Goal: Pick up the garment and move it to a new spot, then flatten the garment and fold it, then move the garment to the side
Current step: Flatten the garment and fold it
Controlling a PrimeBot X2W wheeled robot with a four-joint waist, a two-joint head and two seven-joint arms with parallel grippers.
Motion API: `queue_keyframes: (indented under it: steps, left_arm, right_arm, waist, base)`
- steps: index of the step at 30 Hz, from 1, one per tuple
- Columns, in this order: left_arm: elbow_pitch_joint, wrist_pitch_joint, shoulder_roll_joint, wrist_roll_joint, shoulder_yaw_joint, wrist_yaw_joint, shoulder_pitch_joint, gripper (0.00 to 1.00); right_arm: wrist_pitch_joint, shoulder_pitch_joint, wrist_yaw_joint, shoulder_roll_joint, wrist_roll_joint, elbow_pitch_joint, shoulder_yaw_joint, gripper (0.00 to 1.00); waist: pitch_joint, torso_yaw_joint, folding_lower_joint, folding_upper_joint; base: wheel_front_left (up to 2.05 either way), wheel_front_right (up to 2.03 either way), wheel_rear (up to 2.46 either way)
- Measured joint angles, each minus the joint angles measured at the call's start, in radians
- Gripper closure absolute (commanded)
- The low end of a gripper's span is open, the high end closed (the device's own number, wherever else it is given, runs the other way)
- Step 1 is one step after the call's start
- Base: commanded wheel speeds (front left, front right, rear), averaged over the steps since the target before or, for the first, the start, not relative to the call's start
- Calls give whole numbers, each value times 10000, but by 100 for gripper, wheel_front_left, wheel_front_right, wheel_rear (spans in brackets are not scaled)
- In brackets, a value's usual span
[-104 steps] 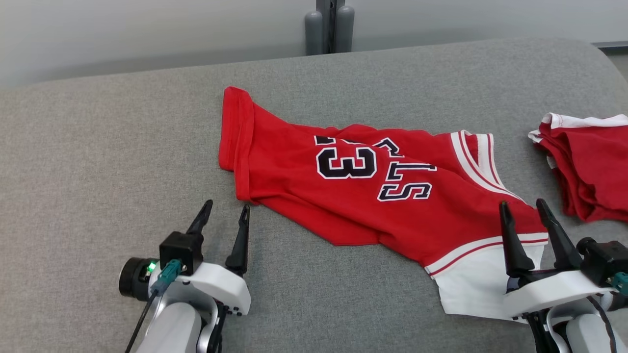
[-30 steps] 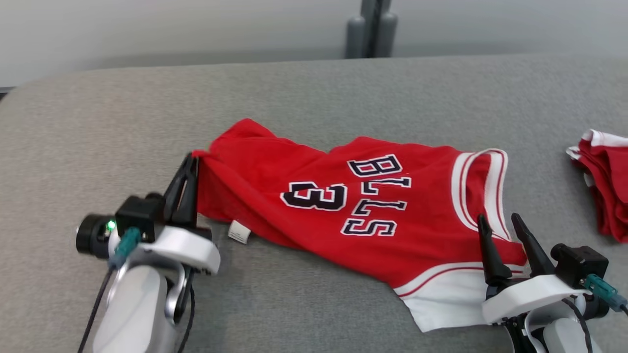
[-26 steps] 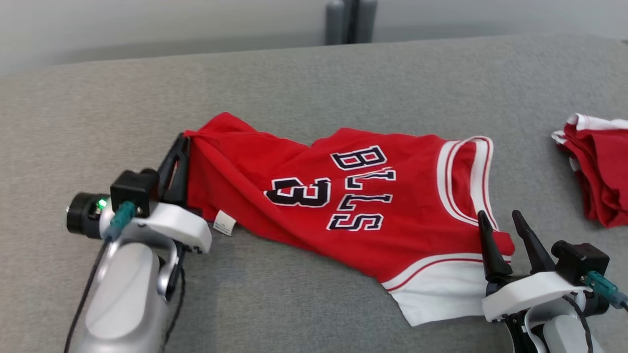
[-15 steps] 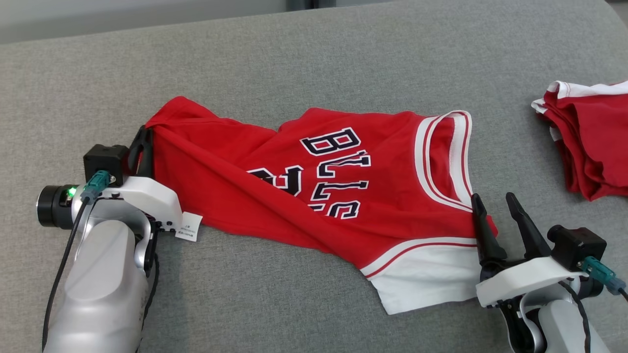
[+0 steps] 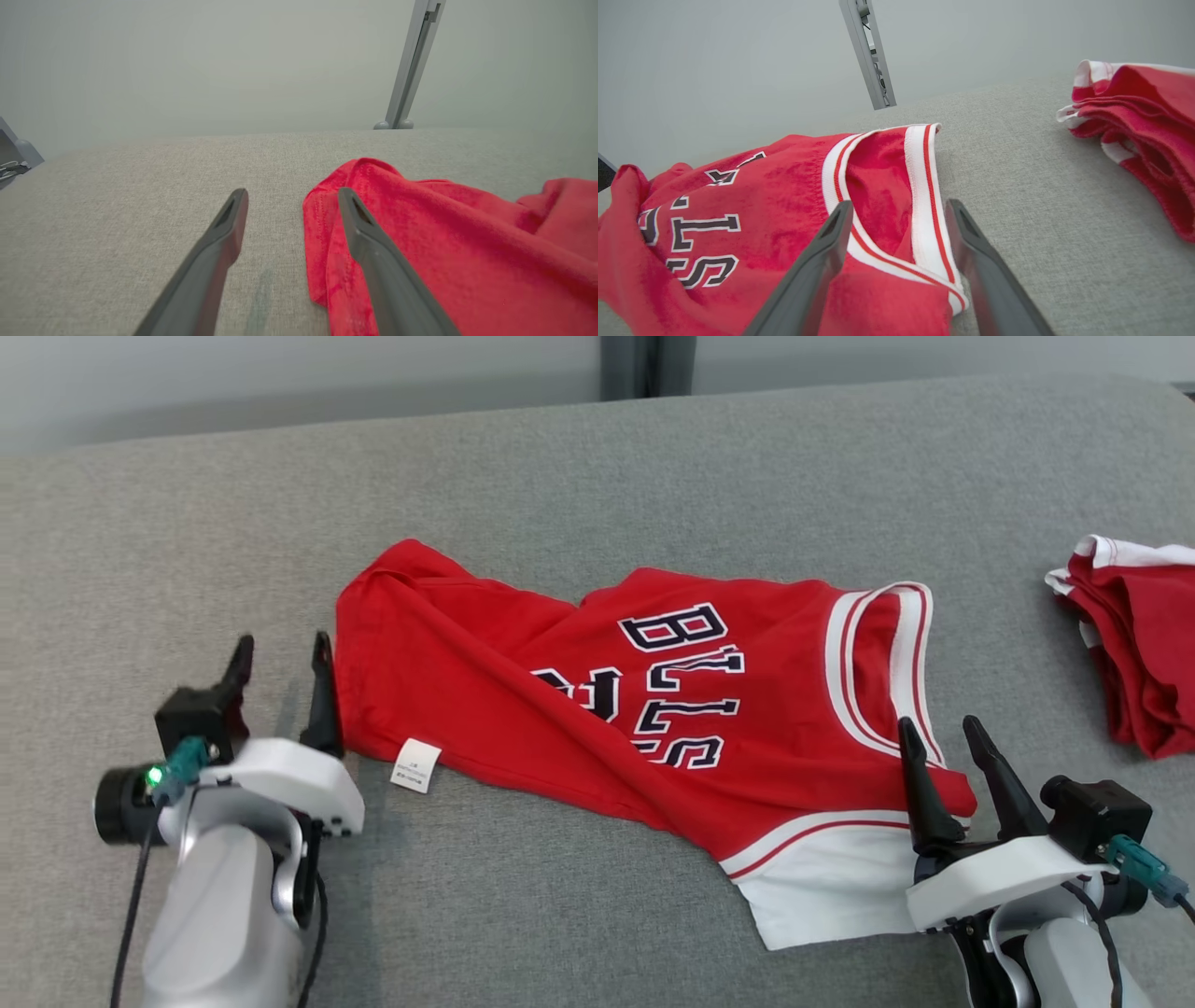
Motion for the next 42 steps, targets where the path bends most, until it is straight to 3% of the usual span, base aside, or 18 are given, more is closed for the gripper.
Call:
queue_keyframes:
  steps: [7,17,18,19,20,28,34,42]
  left_arm:
    - [215,0,-167,-309,-247,-460,992,0]
    - [920,0,-213,-719,-627,-650,930,1]
    - [943,0,-213,-746,-644,-650,913,27]
    - [974,0,-213,-780,-662,-648,899,72]
    - [989,2,-215,-805,-671,-646,888,100]
    - [288,0,-221,-826,-487,-391,1104,100]
    - [-761,2,-222,-706,-148,10,2370,100]
    - [-911,2,-215,-763,408,244,3525,100]
  right_arm:
    - [-2,23,0,12,35,40,52,0]
    - [-2,39,0,-44,50,33,94,0]
    - [0,39,0,-50,50,33,84,0]
    - [0,39,0,-54,50,33,75,0]
    - [0,39,0,-56,50,33,63,0]
    - [-2,169,0,-79,40,161,-176,0]
    - [0,352,0,-46,-27,276,-236,0]
    - [0,653,0,48,-194,288,-199,0]
  waist:
    - [-322,207,0,0]
    - [-219,-87,0,0]
    - [-211,-112,0,0]
    - [-207,-135,0,0]
    - [-209,-151,0,0]
    - [-480,-3,0,0]
    - [-1045,211,0,0]
    - [-1716,426,0,0]
  base:
    - [0,0,0]
    - [0,0,0]
    - [0,0,0]
    - [0,0,0]
    - [0,0,0]
    - [0,0,0]
    - [0,0,0]
    - [0,0,0]
